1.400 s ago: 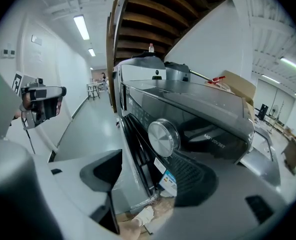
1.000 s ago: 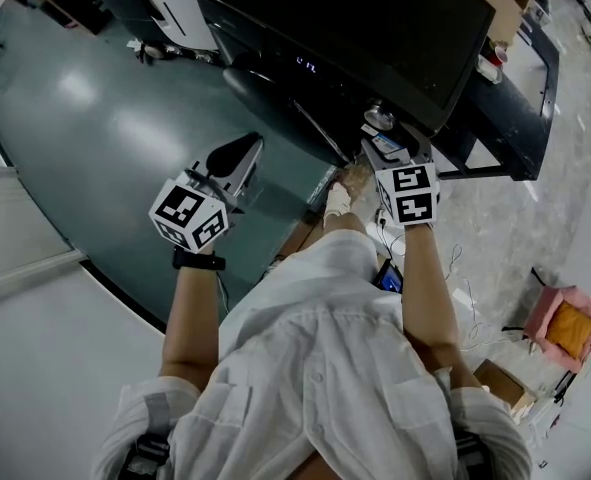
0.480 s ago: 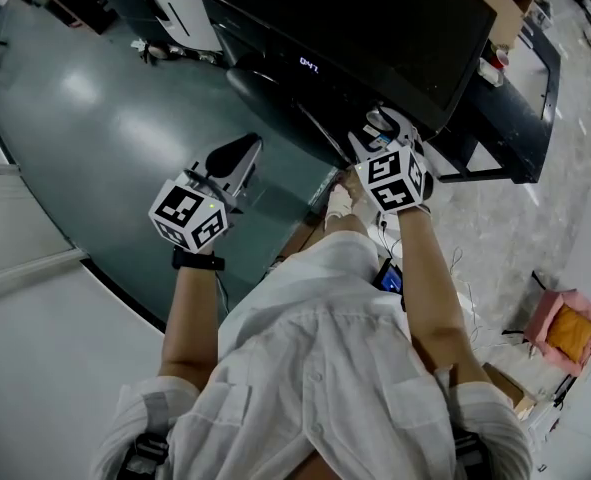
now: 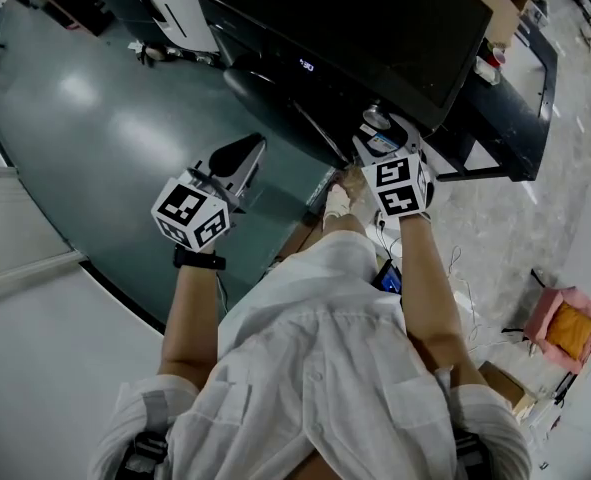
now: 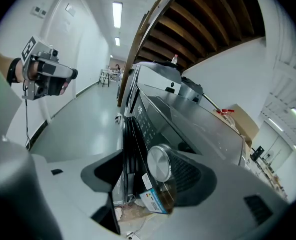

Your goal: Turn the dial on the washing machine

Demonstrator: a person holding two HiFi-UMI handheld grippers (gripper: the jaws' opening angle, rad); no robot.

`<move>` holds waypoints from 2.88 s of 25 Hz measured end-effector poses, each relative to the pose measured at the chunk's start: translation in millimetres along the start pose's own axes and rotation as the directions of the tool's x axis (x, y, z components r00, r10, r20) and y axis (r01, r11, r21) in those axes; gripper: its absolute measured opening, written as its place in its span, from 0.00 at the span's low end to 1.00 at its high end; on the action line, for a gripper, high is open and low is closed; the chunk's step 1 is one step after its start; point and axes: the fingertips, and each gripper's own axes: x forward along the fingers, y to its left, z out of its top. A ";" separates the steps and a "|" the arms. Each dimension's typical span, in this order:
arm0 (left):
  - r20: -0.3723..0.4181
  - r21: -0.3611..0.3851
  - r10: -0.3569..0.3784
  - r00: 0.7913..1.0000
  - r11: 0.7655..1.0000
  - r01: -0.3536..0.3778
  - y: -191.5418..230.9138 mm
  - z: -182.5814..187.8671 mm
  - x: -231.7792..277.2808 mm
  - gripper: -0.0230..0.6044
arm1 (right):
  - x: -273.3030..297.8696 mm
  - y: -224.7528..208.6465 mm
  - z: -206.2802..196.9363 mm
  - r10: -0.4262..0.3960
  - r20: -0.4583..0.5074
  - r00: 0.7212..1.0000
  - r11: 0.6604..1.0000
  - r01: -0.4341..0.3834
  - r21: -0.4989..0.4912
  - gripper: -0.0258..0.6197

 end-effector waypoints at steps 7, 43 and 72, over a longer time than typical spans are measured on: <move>-0.004 0.000 -0.006 1.000 1.000 0.006 -3.1 -0.6 3.1 0.08 | 1.0 -0.3 -5.0 0.001 0.010 1.000 1.000 -0.001 0.025 0.51; 0.010 -0.007 0.027 1.000 1.000 -0.027 5.7 1.3 -8.8 0.08 | 11.0 0.7 18.7 0.042 0.040 0.998 0.998 -0.044 0.038 0.46; -0.011 -0.004 -0.011 1.000 1.000 0.011 -1.9 -5.3 1.3 0.08 | -3.6 -1.5 -12.2 -0.019 0.031 0.999 0.990 0.015 0.138 0.49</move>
